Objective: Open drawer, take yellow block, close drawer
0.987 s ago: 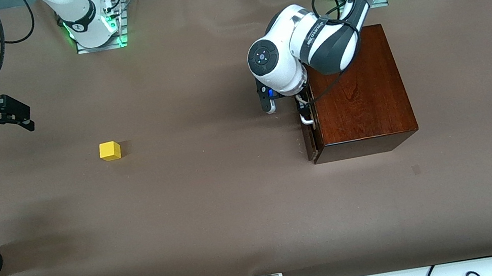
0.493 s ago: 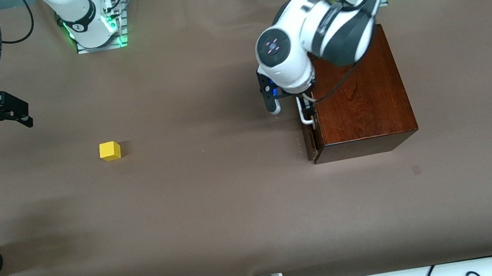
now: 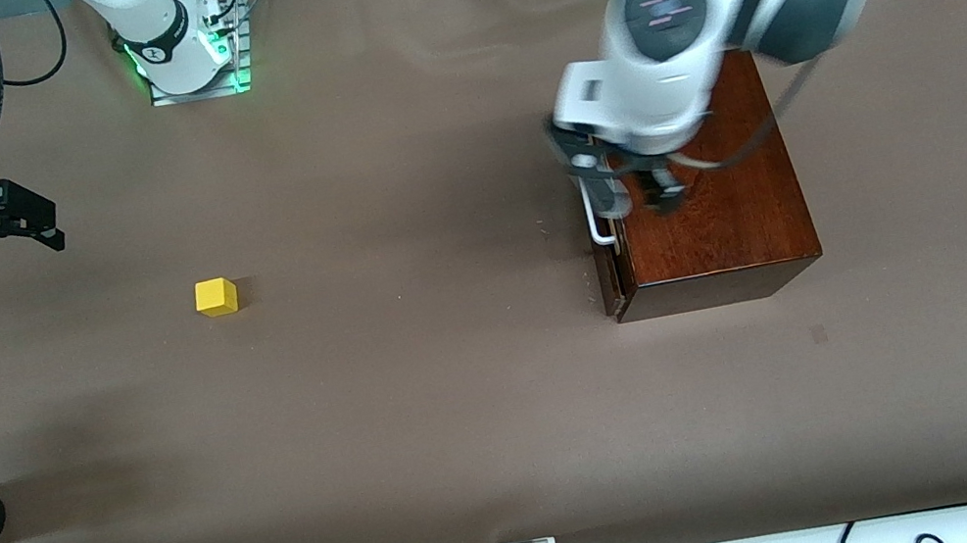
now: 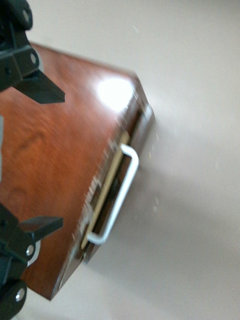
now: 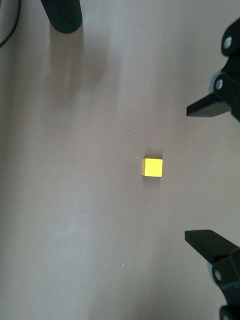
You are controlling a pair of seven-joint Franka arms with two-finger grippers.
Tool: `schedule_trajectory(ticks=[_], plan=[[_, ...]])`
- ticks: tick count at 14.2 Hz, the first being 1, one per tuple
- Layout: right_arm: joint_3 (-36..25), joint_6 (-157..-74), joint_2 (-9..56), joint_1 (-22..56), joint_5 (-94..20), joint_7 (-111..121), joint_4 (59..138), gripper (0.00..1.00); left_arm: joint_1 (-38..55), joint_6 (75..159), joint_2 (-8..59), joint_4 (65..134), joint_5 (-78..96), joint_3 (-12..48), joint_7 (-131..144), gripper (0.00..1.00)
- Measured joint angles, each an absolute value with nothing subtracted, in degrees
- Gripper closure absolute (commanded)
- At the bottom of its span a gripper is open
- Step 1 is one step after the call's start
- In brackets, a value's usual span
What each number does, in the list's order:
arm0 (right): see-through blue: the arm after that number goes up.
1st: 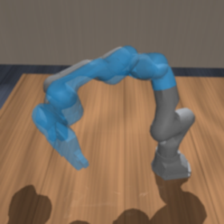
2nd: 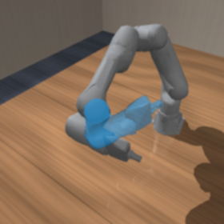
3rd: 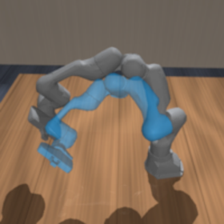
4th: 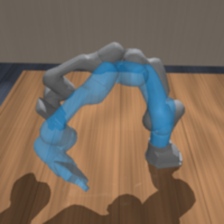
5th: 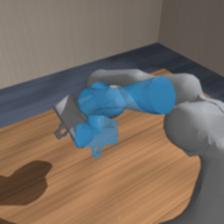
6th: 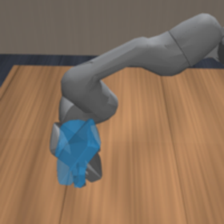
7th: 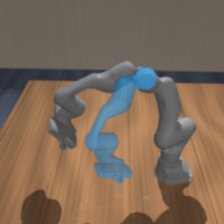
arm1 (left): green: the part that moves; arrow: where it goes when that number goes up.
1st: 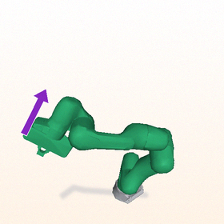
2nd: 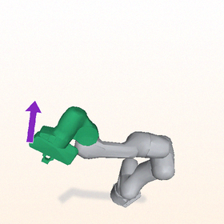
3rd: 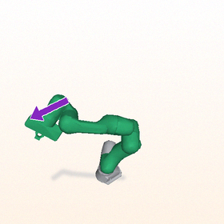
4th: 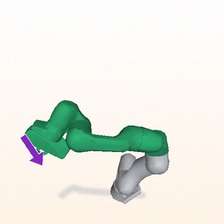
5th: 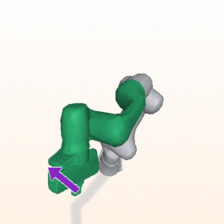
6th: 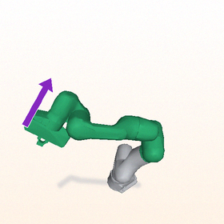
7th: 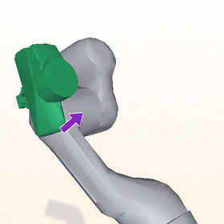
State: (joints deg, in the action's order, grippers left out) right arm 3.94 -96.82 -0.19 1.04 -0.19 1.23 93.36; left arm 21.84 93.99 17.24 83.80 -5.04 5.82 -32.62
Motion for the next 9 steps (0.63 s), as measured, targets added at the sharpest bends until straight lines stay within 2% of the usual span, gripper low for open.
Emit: schedule_trajectory(ticks=[6,9], plan=[[3.98,-96.41,-0.19,1.05,-0.19,1.24,93.36,0.0,6.14,93.23,9.86,83.96,-3.33,3.62,-19.66,0.0],[3.98,-96.35,-0.19,1.05,-0.19,1.24,93.36,0.0,3.16,93.8,6.58,88.2,-2.56,3.65,-6.34,0.0]])
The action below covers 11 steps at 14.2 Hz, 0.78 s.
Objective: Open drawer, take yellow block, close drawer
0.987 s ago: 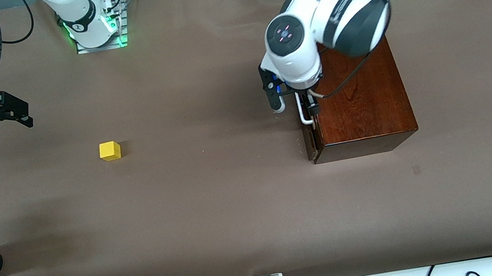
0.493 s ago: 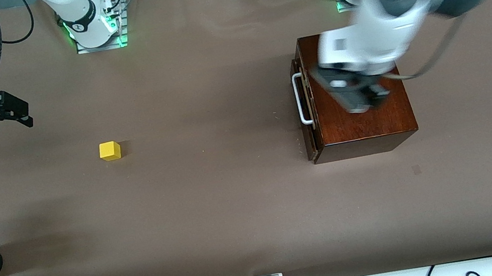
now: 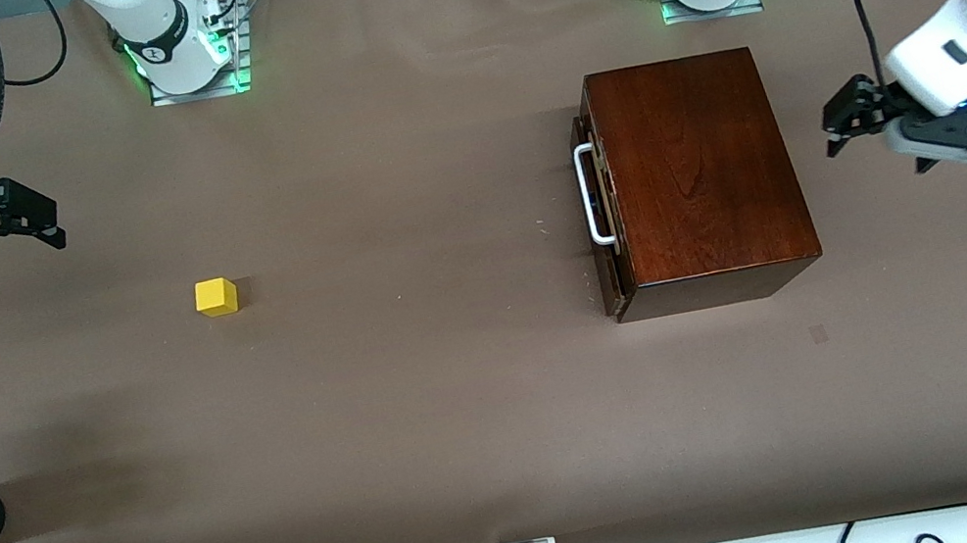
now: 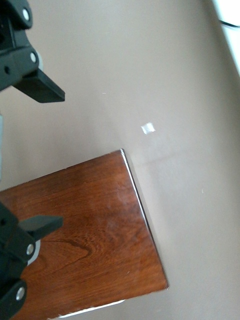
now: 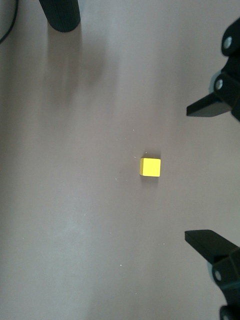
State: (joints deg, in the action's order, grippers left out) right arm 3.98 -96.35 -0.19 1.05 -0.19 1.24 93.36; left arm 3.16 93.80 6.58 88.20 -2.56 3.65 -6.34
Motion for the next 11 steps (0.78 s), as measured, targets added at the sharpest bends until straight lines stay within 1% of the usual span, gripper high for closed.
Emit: schedule_trajectory(ticks=[3,5,11], plan=[[3.98,-96.33,-0.19,1.05,-0.19,1.24,93.36,0.0,2.91,98.56,2.22,95.96,-0.06,3.57,-1.44,0.0],[3.98,-96.33,-0.19,1.05,-0.19,1.24,93.36,0.0,2.87,99.85,0.45,98.77,1.2,2.59,-0.82,0.0],[3.98,-96.31,-0.19,1.05,-0.19,1.24,93.36,0.0,2.78,99.22,-0.93,99.37,-0.37,1.78,-0.81,0.0]])
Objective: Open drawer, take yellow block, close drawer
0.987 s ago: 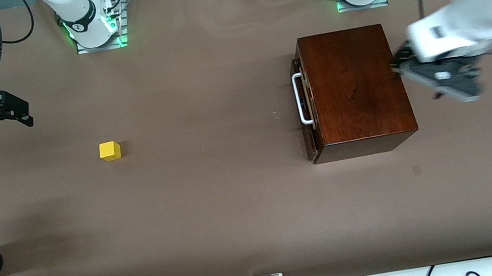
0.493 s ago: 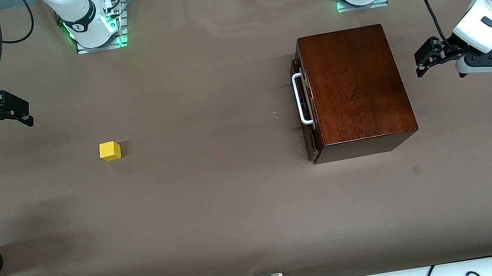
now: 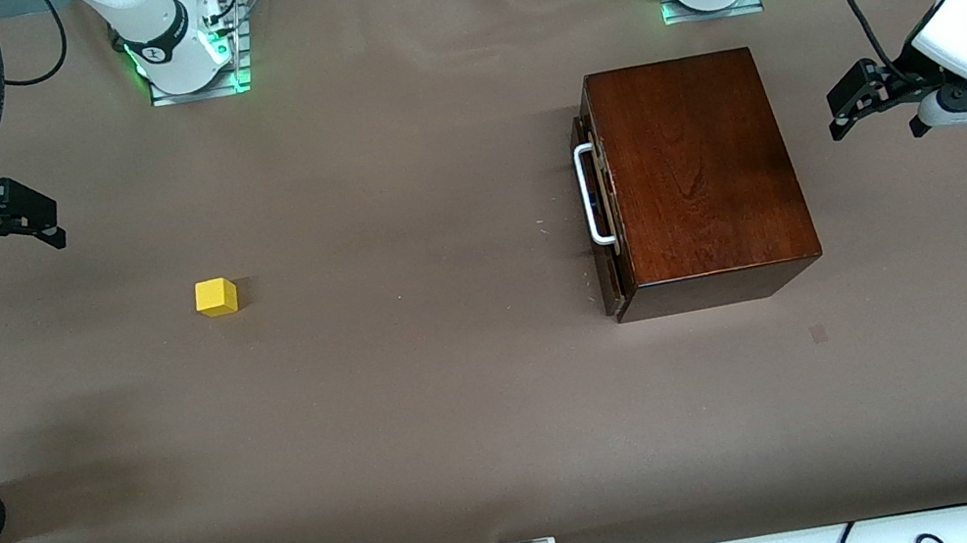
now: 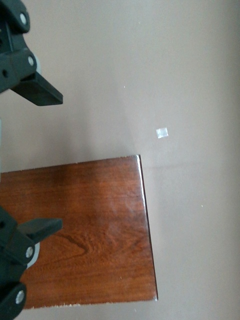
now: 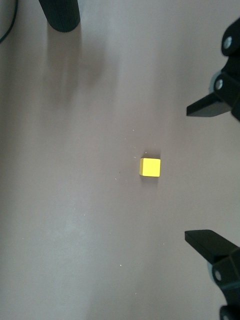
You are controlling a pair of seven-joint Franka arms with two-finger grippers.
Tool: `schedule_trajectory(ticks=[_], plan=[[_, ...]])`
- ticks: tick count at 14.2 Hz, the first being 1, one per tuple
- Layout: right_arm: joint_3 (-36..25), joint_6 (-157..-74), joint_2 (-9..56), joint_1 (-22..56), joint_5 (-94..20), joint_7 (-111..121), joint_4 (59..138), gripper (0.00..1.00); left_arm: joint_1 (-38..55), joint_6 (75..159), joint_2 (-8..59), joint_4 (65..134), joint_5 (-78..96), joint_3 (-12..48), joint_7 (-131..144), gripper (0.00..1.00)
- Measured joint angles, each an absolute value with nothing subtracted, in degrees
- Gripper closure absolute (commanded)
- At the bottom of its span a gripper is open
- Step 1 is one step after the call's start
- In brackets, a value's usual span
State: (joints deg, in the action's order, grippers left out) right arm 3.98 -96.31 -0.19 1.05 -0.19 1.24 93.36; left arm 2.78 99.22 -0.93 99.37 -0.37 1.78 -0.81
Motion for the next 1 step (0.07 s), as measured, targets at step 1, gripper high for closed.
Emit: schedule_trajectory(ticks=[1], plan=[[3.98,-96.3,-0.19,1.05,-0.19,1.24,93.36,0.0,2.78,99.07,-0.94,99.37,-0.74,1.78,-0.81,0.0]])
